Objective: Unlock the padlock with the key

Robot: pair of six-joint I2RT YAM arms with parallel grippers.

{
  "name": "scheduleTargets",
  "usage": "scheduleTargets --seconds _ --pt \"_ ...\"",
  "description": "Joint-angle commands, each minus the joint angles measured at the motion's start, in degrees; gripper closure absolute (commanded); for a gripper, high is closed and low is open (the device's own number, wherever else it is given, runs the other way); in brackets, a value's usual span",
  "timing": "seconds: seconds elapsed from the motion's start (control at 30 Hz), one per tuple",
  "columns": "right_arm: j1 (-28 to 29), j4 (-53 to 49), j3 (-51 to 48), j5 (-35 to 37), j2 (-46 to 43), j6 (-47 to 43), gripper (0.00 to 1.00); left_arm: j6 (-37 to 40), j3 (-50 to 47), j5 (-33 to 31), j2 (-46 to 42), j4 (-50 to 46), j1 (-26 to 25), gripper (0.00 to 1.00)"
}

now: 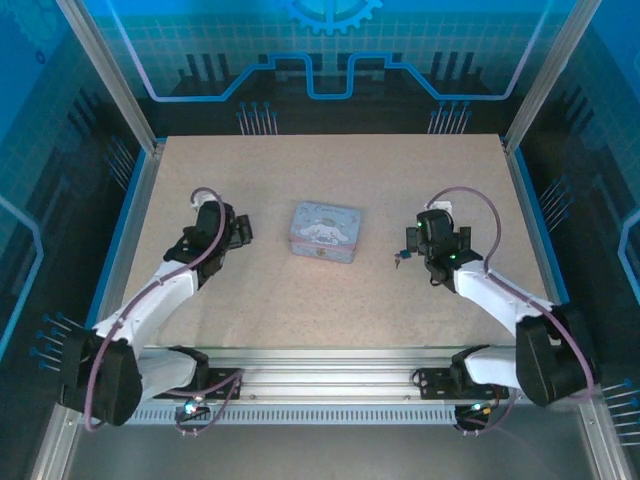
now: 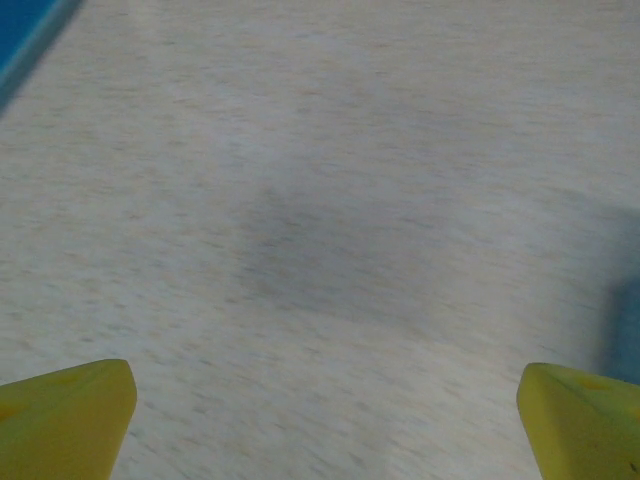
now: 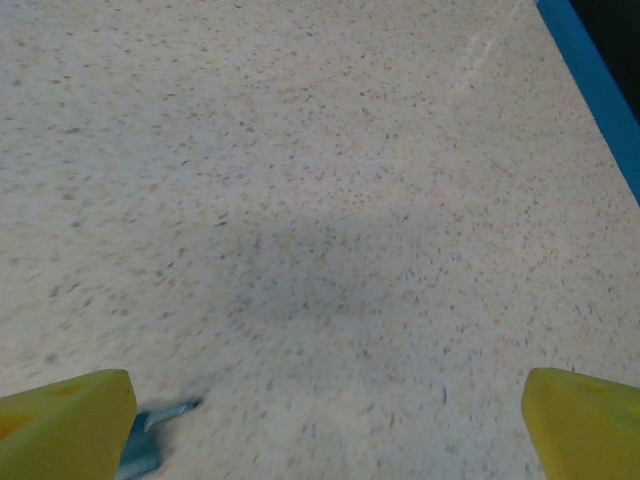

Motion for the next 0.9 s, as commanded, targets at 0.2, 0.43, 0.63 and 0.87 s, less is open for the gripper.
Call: scheduleTargets --seconds 0.2,0.43,0.63,0.87 --pt "-3.1 38.4 -9.0 -1.0 8.6 -13.6 0.0 11.3 -13.1 2.6 12.3 40.9 7.2 0.01" --pt "-11.9 52.5 -16.1 -23.7 12.2 -12.2 0.0 18.5 -23.7 8.6 23.7 77.5 7.9 0.01" --pt "-11.1 48.3 -13.6 -21.1 12.5 -12.0 0.0 17.1 -20.6 7.9 21.4 67.4 7.8 0.01" --pt "-13.1 45.0 -12.0 -27.9 12.5 -12.0 0.0 16.6 -20.1 8.4 21.3 66.3 8.2 0.01"
